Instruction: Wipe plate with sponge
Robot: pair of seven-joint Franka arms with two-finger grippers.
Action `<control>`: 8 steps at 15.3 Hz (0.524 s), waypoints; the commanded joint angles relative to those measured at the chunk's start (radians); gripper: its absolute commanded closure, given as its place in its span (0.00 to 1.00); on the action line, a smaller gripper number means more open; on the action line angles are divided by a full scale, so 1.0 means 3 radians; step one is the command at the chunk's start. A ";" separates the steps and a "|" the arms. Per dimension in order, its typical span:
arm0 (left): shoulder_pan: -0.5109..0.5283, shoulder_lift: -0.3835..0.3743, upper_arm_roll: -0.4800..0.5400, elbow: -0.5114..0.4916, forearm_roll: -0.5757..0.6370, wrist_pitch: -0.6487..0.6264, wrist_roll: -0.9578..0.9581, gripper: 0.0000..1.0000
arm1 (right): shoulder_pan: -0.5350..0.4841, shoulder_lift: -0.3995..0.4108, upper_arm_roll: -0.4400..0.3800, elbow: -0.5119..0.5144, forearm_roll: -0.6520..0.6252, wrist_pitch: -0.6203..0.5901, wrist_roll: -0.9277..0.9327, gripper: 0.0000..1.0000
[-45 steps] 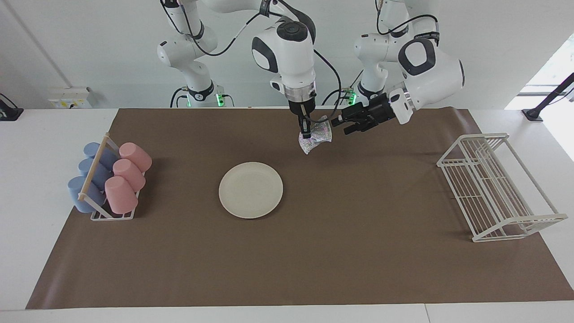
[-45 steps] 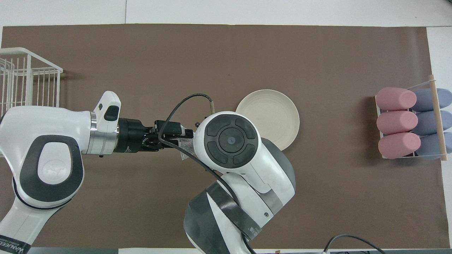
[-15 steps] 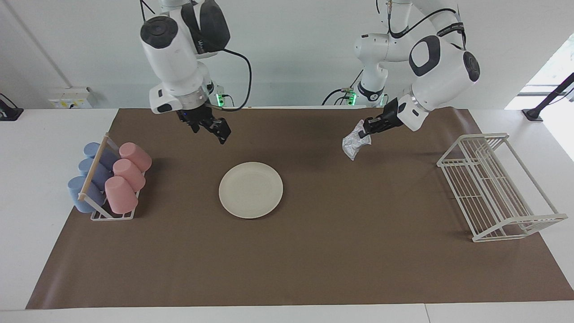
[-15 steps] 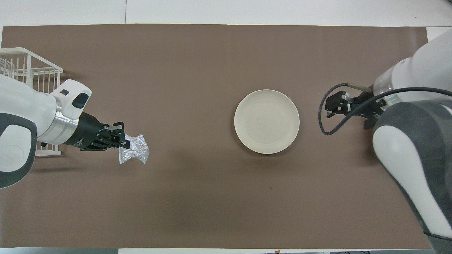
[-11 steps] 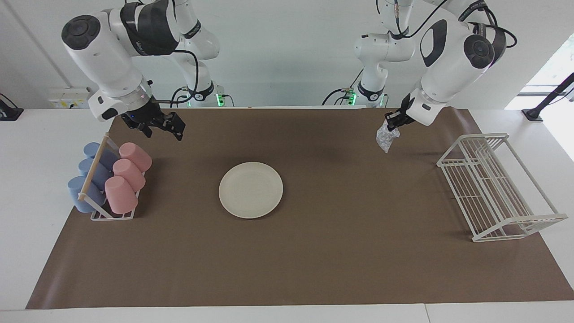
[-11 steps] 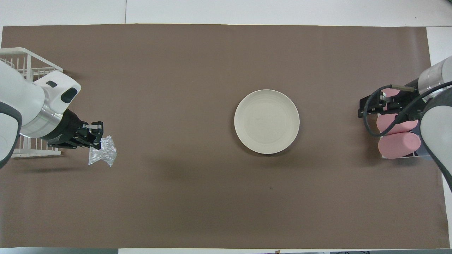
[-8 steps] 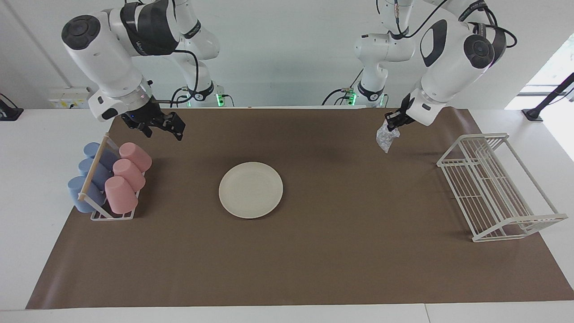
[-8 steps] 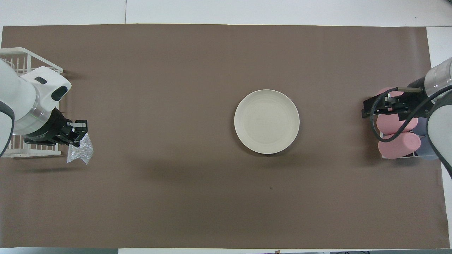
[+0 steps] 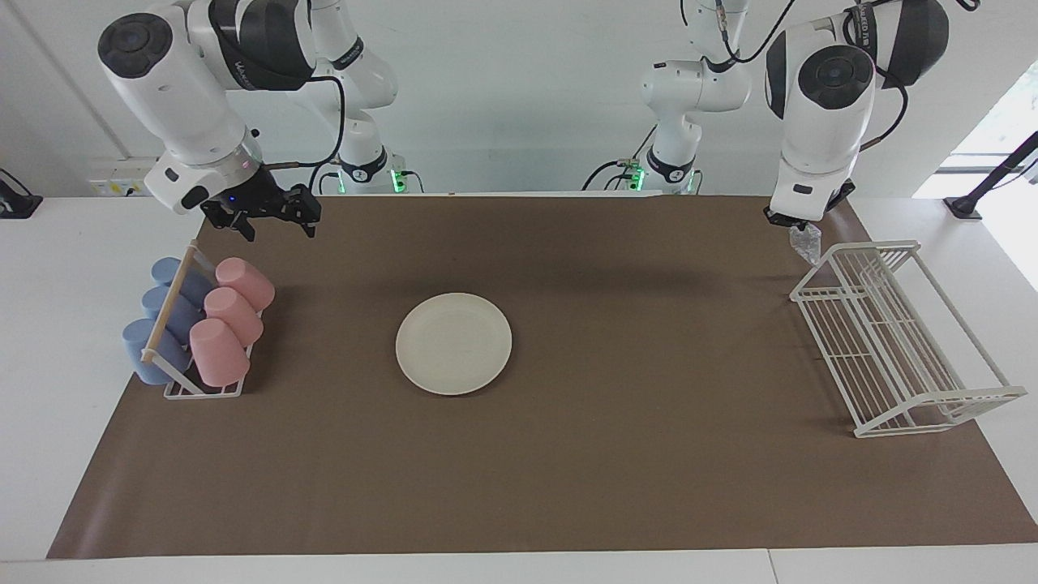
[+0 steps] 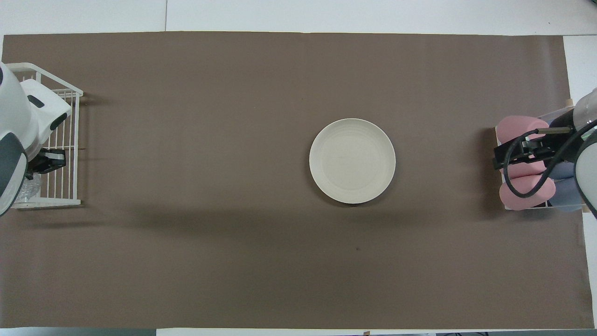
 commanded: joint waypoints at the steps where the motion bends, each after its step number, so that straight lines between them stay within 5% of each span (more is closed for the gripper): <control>1: -0.0092 0.0218 0.0020 0.0035 0.0550 0.0142 0.0021 1.00 | 0.0016 -0.0050 -0.0008 0.0147 -0.0050 -0.0051 0.0046 0.00; 5: 0.0015 0.0377 0.0025 -0.0236 0.1219 0.0642 0.0276 1.00 | 0.0138 -0.0163 0.0013 0.0066 -0.0014 -0.0036 -0.0031 0.00; 8: 0.0179 0.0428 0.0030 -0.0308 0.1313 0.0787 0.0277 1.00 | 0.0139 -0.0138 -0.0007 0.0091 -0.0009 0.0183 0.0036 0.00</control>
